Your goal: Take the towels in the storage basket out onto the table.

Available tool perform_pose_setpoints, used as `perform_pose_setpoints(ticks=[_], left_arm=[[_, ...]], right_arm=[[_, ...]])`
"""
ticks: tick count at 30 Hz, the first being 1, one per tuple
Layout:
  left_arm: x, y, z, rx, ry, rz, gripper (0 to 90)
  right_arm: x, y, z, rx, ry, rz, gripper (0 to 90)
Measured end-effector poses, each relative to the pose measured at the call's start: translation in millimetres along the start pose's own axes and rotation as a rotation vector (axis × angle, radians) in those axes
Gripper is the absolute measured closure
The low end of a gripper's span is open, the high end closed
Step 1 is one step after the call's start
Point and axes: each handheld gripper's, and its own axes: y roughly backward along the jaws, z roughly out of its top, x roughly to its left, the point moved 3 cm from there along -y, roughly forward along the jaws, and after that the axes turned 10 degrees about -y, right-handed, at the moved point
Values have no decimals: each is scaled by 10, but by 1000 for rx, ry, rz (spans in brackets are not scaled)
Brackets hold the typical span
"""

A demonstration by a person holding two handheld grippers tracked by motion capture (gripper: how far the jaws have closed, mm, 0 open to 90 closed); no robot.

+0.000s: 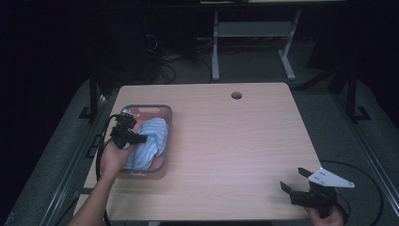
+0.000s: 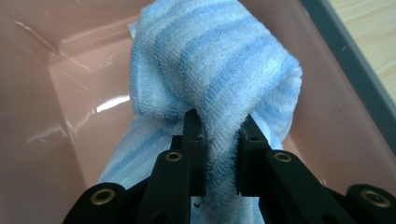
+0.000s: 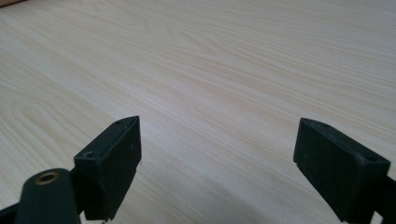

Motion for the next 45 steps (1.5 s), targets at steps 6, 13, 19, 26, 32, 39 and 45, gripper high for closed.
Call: perform_pose_setpoints(ticks=[6, 13, 19, 26, 32, 39, 45], left_arm=[[69, 182, 20, -84, 34, 14, 778], [97, 323, 32, -129, 37, 23, 778], [136, 416, 38, -167, 61, 8, 777], [182, 526, 50, -201, 79, 1, 777], [180, 603, 80, -222, 83, -7, 777], [159, 688, 129, -242, 72, -17, 777], [132, 752, 183, -267, 77, -35, 777]], right_arm=[[-12, -5, -5, 1, -4, -1, 147], [-21, 0, -3, -2, -10, -6, 147], [-27, -2, -3, -3, -11, -7, 147], [-31, -2, -5, -2, -11, -9, 147], [-21, -8, -2, 1, -8, -8, 147], [-23, 1, -1, -2, -8, -9, 146], [-20, 2, 5, -1, -1, -11, 147]])
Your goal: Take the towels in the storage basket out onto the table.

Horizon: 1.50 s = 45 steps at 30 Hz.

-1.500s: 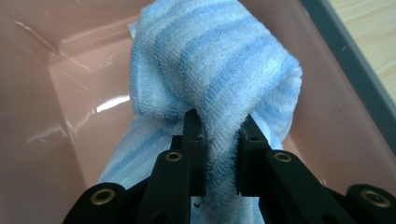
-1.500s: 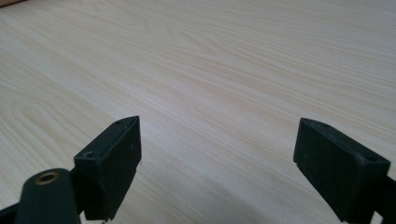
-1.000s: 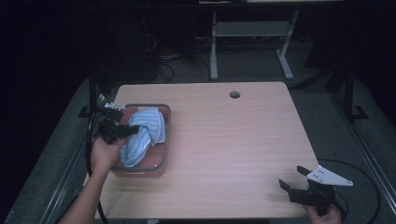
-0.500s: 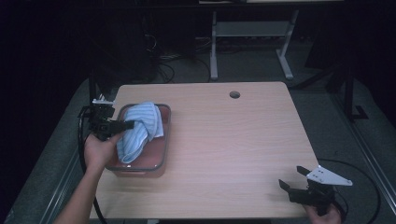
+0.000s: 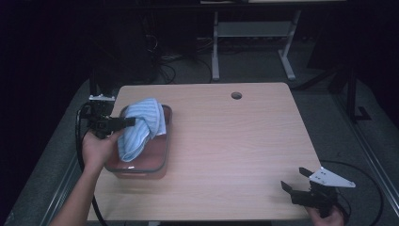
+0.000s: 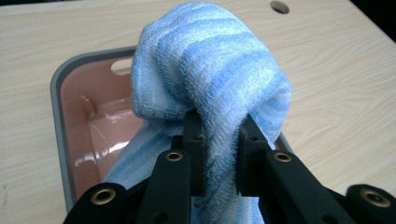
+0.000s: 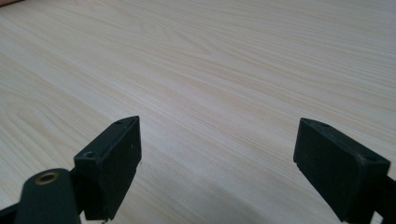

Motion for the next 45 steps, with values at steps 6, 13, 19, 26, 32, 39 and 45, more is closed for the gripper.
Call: perform_pose_setpoints(ticks=[6, 13, 19, 26, 32, 39, 45], left_arm=[[-27, 43, 65, -18, 3, -20, 777], [-59, 78, 134, -31, 5, -38, 777], [-149, 66, 212, -33, -16, -57, 777], [-292, 68, 348, -49, -45, -85, 777], [-386, 51, 436, -60, -64, -106, 775], [-515, -7, 567, -57, -96, -131, 775], [-575, -27, 620, -62, -103, -145, 775]], right_arm=[[-3, 11, 5, -4, -5, -2, 147], [-20, 25, 7, -9, -6, -4, 147], [-21, 28, 8, -10, -8, -4, 147], [-29, 31, 15, -13, -10, -5, 147], [-53, 29, 12, -13, -13, -5, 146], [-91, 26, 10, -16, -23, -8, 146], [-101, 27, -2, -11, -30, -10, 146]])
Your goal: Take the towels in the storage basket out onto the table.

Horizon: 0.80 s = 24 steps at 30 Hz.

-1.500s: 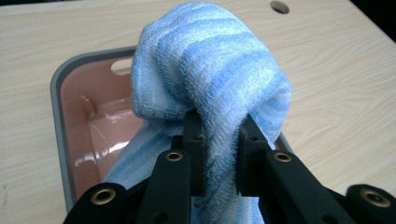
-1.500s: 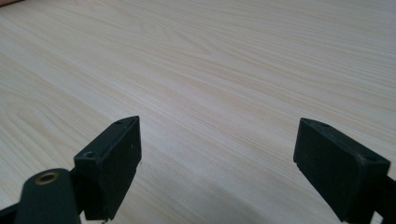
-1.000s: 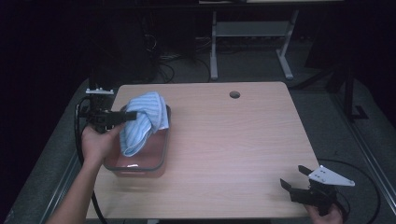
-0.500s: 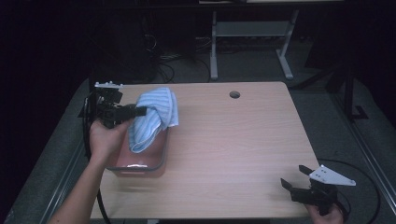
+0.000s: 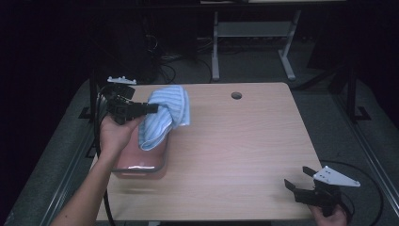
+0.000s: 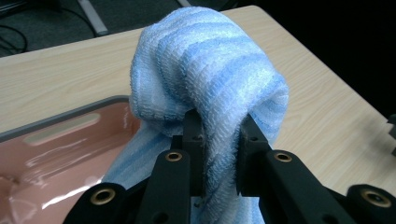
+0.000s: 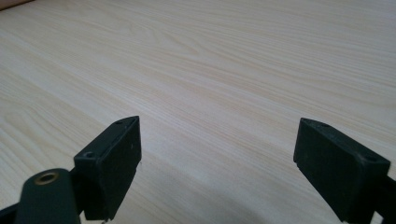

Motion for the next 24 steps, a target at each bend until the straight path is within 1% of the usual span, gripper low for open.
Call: perform_pose_setpoints(ticks=[6, 11, 14, 20, 21, 24], left_arm=[[-73, -38, 66, 0, -18, -16, 775], [-121, -78, 117, -6, -17, -26, 775], [-143, -104, 149, -8, -22, -36, 775], [-191, -142, 215, -14, -29, -43, 774], [-200, -148, 226, -19, -24, -45, 775], [-215, -156, 248, -20, -31, -51, 775]], right_arm=[[6, -1, 2, -4, 1, 1, 146], [-6, -7, -11, 0, -4, 3, 146], [-11, -10, -5, -2, -1, 2, 146], [-17, -1, 4, -3, -2, 0, 146], [-20, 2, 3, -3, -3, 0, 146], [-28, 7, 1, -4, -2, -2, 146]])
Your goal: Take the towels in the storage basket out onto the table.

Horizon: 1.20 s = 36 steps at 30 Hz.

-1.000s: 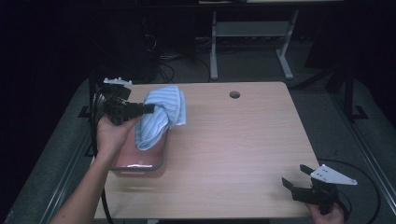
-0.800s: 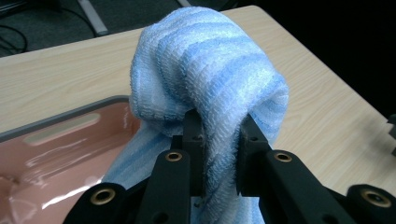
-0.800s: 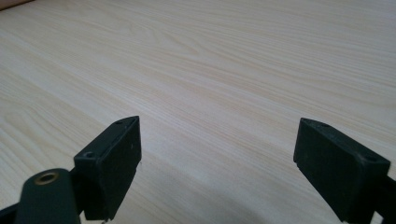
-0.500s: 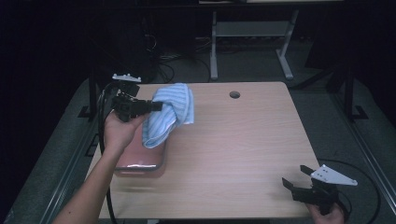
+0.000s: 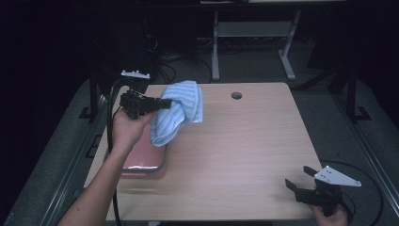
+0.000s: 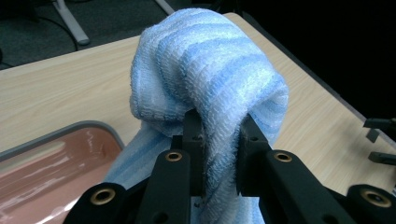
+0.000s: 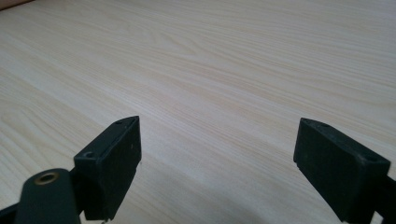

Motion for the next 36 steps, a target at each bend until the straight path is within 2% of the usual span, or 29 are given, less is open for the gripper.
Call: perform_pose_setpoints(ticks=[8, 9, 15, 22, 27, 36], left_arm=[[-80, -52, 76, 10, -21, -6, 775], [-106, -86, 88, 4, -14, -9, 775], [-185, -198, 97, 16, -30, -30, 775], [-290, -312, 122, 32, -55, -55, 775], [-350, -359, 127, 35, -56, -58, 774], [-467, -483, 118, 53, -73, -94, 775]], right_arm=[[-17, 15, -4, -4, -3, -3, 146], [-22, 21, -5, -4, -5, -5, 146], [-34, 37, -7, -9, -15, -7, 146], [-15, 35, -6, -9, -5, -4, 146], [2, 44, 7, -10, 1, -1, 146], [36, 29, 24, -15, 10, 3, 146]])
